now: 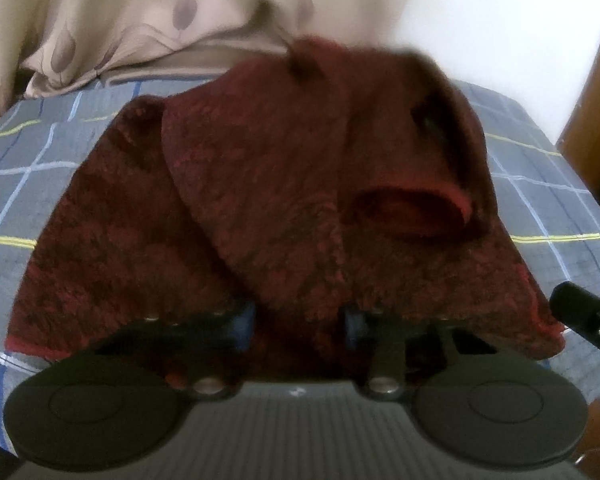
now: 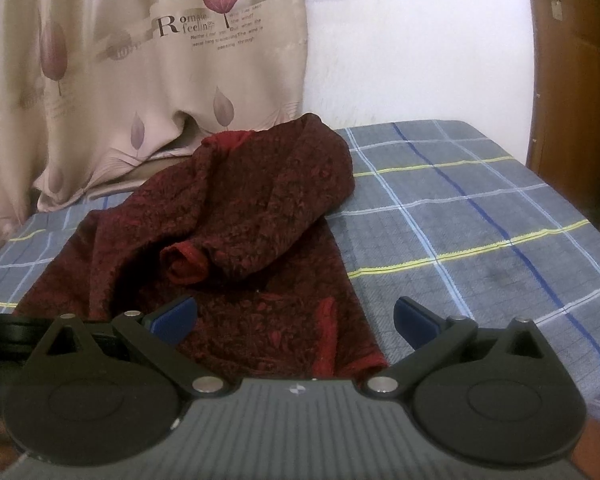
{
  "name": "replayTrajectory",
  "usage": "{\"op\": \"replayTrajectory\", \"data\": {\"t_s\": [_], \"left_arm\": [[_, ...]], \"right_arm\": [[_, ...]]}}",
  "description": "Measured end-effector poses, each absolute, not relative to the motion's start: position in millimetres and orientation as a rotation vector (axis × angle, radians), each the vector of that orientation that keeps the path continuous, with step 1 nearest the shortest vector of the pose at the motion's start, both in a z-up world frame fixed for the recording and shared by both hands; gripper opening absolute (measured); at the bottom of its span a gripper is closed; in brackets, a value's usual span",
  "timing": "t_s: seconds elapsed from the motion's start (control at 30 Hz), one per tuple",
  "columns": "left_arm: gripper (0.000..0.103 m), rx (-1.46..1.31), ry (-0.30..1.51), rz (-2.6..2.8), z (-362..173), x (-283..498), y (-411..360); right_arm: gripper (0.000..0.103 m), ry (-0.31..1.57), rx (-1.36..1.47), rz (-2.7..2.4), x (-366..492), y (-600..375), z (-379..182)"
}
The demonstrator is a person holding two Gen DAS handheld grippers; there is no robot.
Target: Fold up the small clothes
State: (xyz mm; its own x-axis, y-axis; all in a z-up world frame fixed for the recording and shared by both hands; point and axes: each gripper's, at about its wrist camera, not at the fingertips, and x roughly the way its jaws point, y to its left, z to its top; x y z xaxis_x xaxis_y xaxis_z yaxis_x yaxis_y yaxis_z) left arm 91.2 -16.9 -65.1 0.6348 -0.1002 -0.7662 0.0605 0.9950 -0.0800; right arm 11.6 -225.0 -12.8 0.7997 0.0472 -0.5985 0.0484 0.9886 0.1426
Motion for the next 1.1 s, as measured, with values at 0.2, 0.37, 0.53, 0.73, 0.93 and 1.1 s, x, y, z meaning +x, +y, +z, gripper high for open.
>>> {"op": "replayTrajectory", "data": {"t_s": [0.2,0.37,0.53,0.73,0.93,1.1], "left_arm": [[0.026,-0.062,0.866,-0.09,-58,90,-12],[0.022,-0.067,0.845,-0.086,-51,86,-9],[0.019,-0.117,0.815,-0.075,-32,83,7],[0.017,-0.139,0.697,0.04,24,94,67],[0.016,-0.055,0.534,0.28,82,136,137],[0.016,0.022,0.48,0.506,106,201,199]], "right_arm": [[0.103,0.645,0.153,-0.003,11,-226,-13],[0.103,0.646,0.152,-0.003,11,-225,-13],[0.103,0.642,0.149,0.002,11,-225,-12],[0.103,0.623,0.144,0.011,17,-228,-2],[0.103,0.608,0.151,0.004,28,-232,3],[0.103,0.659,0.208,0.04,50,-236,0]]}}
